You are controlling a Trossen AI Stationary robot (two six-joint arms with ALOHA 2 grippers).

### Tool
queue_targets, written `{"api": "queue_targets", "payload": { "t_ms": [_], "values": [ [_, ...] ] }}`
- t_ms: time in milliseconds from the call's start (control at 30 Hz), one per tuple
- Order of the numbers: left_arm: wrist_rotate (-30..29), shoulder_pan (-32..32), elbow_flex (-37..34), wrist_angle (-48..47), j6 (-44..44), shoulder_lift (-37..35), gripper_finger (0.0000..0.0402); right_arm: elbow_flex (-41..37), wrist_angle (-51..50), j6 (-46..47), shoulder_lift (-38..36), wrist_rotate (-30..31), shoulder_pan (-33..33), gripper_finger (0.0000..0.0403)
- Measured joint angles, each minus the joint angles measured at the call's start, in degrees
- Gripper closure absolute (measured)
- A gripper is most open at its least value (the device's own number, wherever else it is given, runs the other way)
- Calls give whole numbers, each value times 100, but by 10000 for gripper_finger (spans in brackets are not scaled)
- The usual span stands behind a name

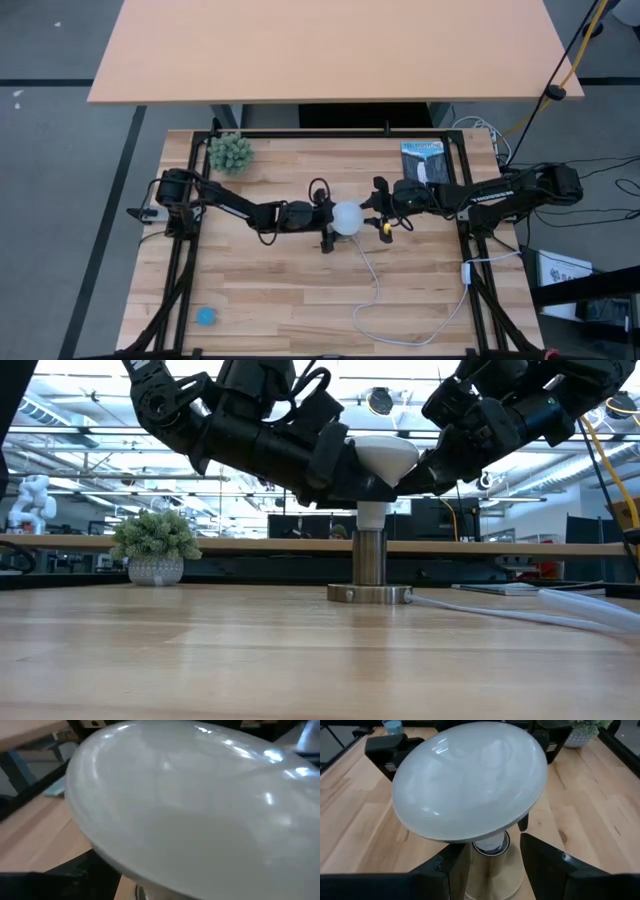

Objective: Screw lightbulb
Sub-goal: Insert the lightbulb into the lamp

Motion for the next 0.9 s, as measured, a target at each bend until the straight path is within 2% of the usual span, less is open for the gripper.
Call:
{"api": "queue_targets", "payload": {
  "t_ms": [233,667,900],
  "values": [
    [9,224,0,22,-1244,0,85,0,8,93,0,11,-4,236],
    [5,53,0,22,-497,0,85,2,31,55,0,2,-2,236],
    [5,56,0,22,-476,0,85,2,31,52,0,2,-2,236]
  ]
}}
